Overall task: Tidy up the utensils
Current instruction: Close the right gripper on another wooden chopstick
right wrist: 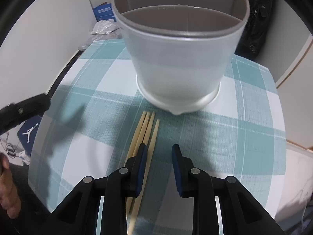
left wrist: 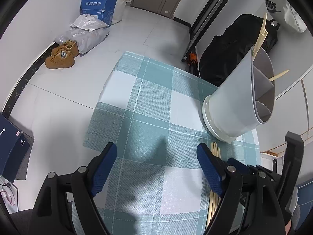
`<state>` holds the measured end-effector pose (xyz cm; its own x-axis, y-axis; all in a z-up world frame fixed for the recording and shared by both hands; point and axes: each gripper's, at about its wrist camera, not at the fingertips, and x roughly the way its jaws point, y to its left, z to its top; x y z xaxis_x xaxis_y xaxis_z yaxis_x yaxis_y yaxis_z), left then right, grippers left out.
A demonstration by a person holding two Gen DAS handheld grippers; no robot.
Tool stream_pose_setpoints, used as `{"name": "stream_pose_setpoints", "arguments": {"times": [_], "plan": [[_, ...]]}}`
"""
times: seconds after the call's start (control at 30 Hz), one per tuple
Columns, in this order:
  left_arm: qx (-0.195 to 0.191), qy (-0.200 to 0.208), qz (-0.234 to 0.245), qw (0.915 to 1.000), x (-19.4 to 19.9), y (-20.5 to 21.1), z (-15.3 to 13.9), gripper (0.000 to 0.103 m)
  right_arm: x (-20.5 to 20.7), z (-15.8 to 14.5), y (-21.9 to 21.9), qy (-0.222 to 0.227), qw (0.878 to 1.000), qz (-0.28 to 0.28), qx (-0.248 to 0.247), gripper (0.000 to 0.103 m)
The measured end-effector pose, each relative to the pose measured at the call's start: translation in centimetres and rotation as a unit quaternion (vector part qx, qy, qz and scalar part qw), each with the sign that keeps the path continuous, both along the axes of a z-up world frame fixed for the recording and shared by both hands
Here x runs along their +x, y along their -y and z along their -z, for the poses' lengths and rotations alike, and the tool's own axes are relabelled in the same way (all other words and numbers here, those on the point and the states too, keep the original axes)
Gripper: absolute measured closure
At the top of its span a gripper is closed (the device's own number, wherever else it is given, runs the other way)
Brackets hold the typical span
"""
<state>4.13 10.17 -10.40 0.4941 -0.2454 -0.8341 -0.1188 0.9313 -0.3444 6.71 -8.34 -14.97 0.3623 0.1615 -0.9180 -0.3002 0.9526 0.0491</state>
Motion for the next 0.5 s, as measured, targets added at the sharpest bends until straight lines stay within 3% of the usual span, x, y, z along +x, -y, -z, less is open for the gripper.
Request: {"name": "stream_pose_setpoints", "arguments": {"times": [0.3, 0.4, 0.5], "plan": [[-0.001, -0.024, -0.020, 0.9995, 0.1, -1.2, 0.7, 0.023, 1.4, 0.4, -0.8, 0.023, 1.000, 0.009, -0.006, 0.079], [-0.001, -0.028, -0.027, 0.9992, 0.0, -1.6, 0.9, 0.023, 1.3, 0.3, -1.4, 0.031, 0.999, 0.006, -0.015, 0.093], [-0.007, -0.034, -0.032, 0.9989, 0.1, -1.7, 1.1, 0.023, 0.6, 0.4, -1.2, 0.030, 0.999, 0.010, -0.010, 0.093]]}}
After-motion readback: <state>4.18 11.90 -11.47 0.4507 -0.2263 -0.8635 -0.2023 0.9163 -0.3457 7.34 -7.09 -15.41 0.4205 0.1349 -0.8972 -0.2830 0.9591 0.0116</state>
